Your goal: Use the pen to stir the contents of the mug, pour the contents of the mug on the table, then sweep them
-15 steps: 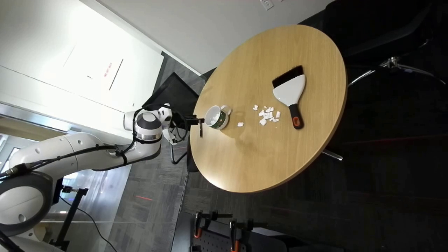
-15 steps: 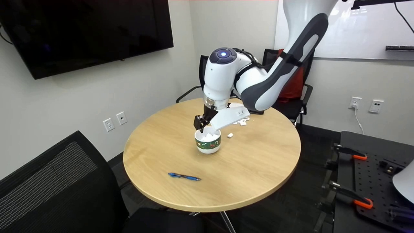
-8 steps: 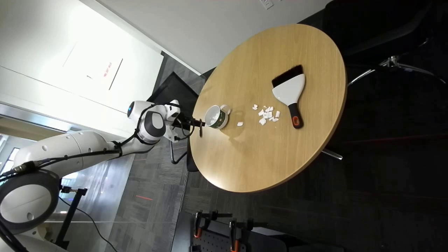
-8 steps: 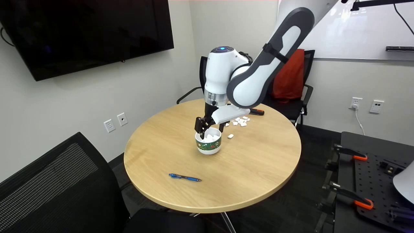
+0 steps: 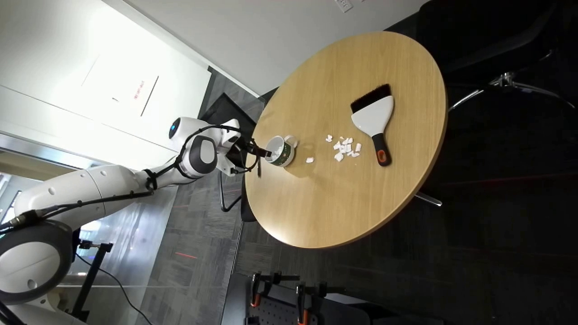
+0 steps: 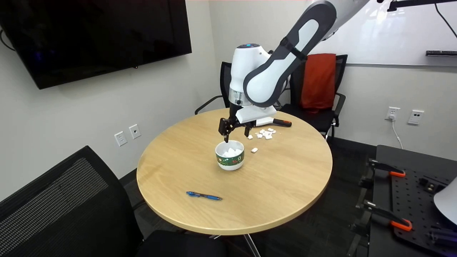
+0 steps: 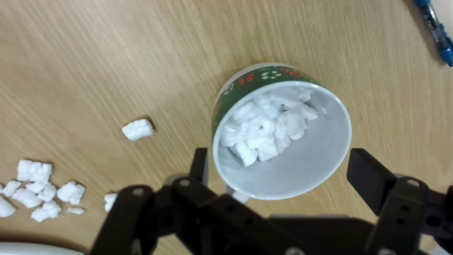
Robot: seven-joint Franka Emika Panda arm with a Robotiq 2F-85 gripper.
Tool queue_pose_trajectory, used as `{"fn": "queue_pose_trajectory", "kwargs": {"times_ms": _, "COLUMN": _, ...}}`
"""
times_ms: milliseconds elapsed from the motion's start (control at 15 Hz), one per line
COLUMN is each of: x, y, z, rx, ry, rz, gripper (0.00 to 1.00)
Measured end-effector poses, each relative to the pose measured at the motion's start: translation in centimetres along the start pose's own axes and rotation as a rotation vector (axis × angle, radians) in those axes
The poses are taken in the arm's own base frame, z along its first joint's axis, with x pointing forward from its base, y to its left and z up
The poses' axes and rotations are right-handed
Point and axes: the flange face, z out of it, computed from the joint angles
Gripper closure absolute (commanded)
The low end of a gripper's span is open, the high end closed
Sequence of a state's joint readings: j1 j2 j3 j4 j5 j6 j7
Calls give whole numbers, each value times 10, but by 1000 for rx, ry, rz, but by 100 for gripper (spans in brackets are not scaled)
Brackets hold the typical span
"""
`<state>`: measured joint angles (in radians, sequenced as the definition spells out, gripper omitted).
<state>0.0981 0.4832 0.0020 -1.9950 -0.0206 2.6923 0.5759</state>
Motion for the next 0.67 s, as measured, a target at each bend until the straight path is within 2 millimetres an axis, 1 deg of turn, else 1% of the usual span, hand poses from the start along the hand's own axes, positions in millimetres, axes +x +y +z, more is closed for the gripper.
{"fn": "queue_pose_trajectory", "kwargs": {"times_ms": 267, "x": 9, "y": 17, "z": 0, "rx": -89, "ry": -43, "rz": -3, "gripper": 0}}
{"fn": "queue_pose_trajectory", "kwargs": {"times_ms": 467, "x": 9, "y": 22, "z": 1, "rx": -139, "ry": -102, "rz": -51, "gripper": 0}}
{"fn": "queue_pose_trajectory", "kwargs": {"times_ms": 667, "x": 9, "y": 22, "z": 2, "rx": -152, "ry": -110, "rz": -78, "gripper": 0}}
